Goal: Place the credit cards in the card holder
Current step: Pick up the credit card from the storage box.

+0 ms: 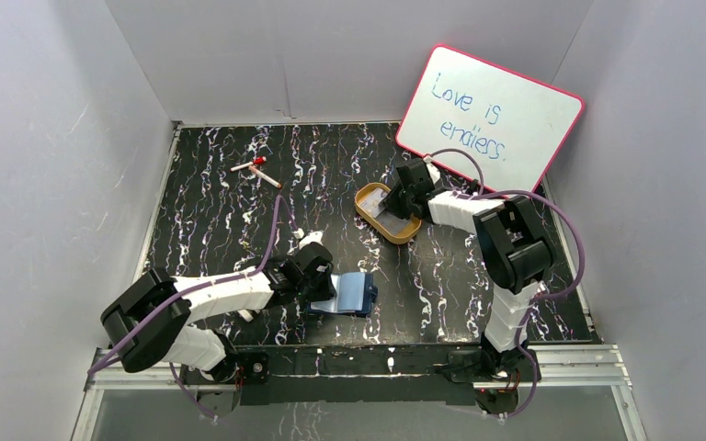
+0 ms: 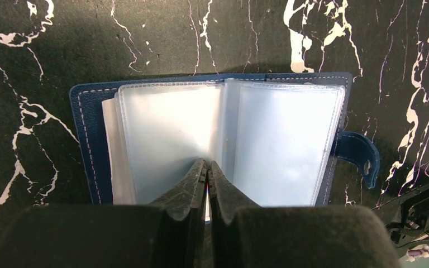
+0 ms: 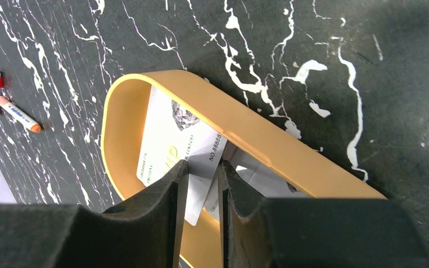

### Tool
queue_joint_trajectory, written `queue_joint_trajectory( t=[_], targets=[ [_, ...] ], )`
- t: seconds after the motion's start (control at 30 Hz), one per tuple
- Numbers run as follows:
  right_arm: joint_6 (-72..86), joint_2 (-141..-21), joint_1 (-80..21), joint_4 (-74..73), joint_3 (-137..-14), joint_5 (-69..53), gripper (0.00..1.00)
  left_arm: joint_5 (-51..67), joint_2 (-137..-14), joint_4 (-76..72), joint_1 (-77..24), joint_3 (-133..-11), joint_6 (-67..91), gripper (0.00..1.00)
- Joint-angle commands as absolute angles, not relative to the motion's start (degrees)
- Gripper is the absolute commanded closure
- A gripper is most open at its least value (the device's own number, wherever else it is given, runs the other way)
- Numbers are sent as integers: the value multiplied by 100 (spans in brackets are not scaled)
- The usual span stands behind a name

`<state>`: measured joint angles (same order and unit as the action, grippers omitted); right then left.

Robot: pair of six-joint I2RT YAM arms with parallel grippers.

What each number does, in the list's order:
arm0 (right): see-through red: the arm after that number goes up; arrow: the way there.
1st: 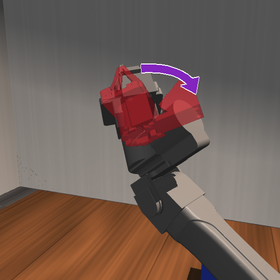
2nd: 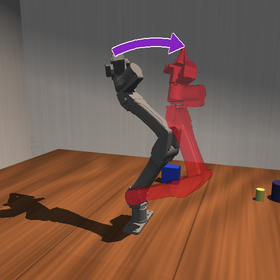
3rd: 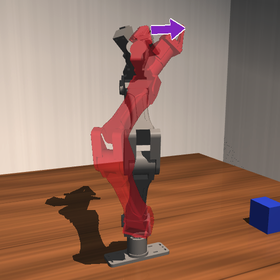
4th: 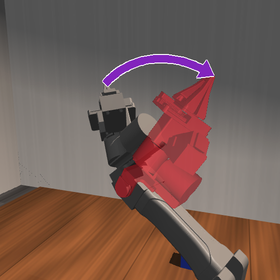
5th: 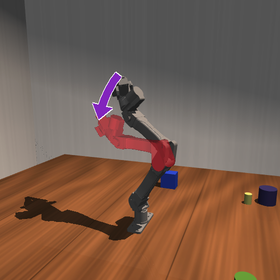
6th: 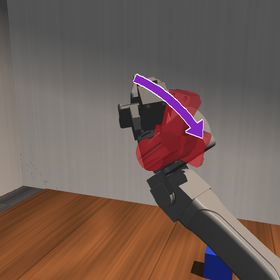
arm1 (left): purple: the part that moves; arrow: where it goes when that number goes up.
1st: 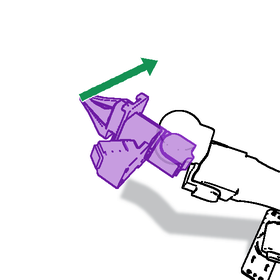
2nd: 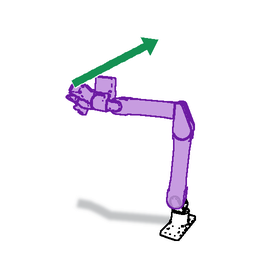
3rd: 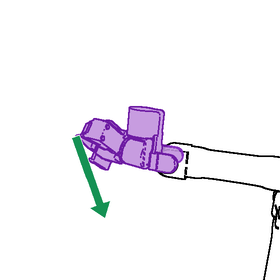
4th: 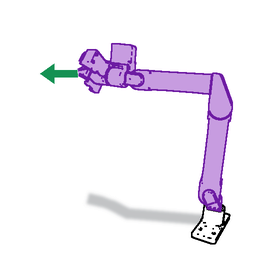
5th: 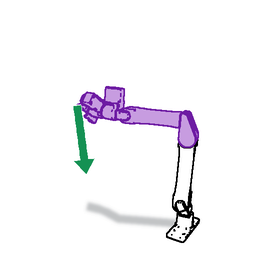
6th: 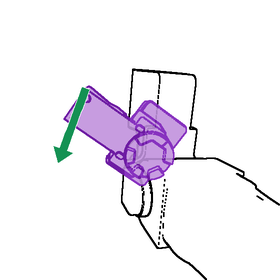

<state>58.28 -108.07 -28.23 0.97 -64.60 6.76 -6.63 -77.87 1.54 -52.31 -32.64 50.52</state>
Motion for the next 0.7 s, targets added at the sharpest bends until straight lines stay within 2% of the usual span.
queue_joint_trajectory(
  t=[0.0,0.27,0.67],
  targets=[
    [5736,-10529,-2798,-53,-6192,848,68,-725,-7840,246,-5225,-3400,4992,97],
    [5701,-10364,-2786,142,-6059,849,69,-694,-7866,220,-5222,-3384,5023,97],
    [5666,-10157,-2793,235,-5981,817,92,-701,-7867,246,-5221,-3417,5012,97]
  ],
)
